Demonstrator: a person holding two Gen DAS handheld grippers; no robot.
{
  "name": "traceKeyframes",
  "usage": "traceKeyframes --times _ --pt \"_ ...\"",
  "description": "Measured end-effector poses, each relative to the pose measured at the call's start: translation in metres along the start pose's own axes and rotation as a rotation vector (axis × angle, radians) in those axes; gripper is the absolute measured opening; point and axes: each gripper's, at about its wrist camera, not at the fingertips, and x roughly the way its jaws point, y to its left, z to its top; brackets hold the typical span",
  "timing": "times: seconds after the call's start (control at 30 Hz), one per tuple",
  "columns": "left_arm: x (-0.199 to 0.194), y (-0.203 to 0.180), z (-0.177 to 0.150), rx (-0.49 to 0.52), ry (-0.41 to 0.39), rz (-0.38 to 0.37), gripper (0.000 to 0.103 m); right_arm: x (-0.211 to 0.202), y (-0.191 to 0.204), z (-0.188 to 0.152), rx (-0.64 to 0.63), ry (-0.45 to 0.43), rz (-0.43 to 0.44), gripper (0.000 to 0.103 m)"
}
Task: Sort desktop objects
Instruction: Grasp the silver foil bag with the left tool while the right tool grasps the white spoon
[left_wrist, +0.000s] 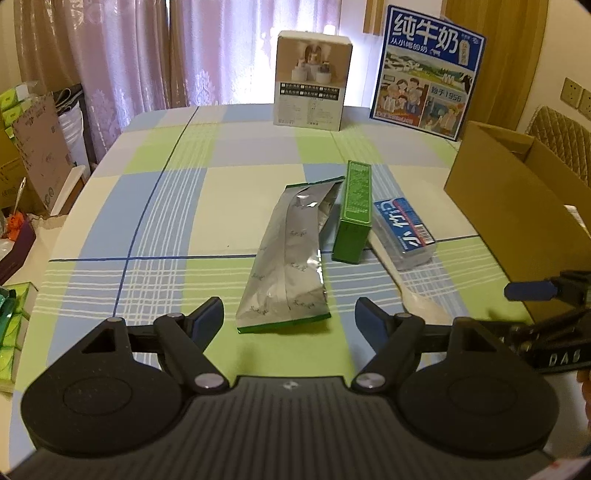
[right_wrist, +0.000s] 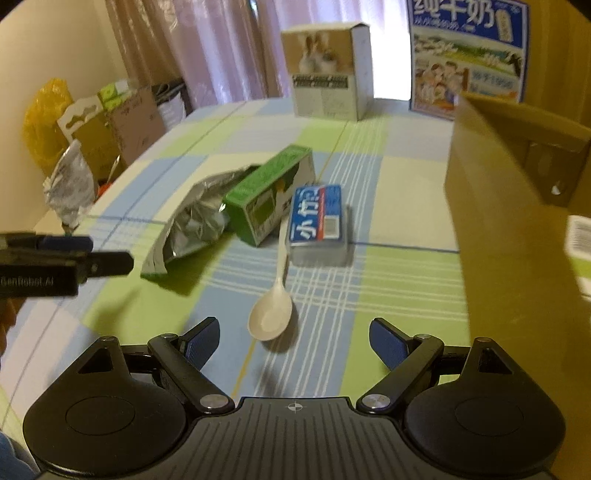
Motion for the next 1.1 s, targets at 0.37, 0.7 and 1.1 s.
traceKeyframes --times 0.37,0.7,1.1 --pt "0.037 0.012 0.006 0.012 0.038 -0.025 0.075 0.046 0.007 0.001 -0.041 0.038 0.028 0.07" --pt "0.079 0.011 0.021 0.052 0.109 -0.079 0.073 0.055 0.015 0.0 -0.096 0.028 -0.003 0.03" --pt "0.043 0.009 -0.006 0.114 0.154 -0.068 0.048 0.032 0.02 -0.012 -0.071 0.061 0.014 0.03"
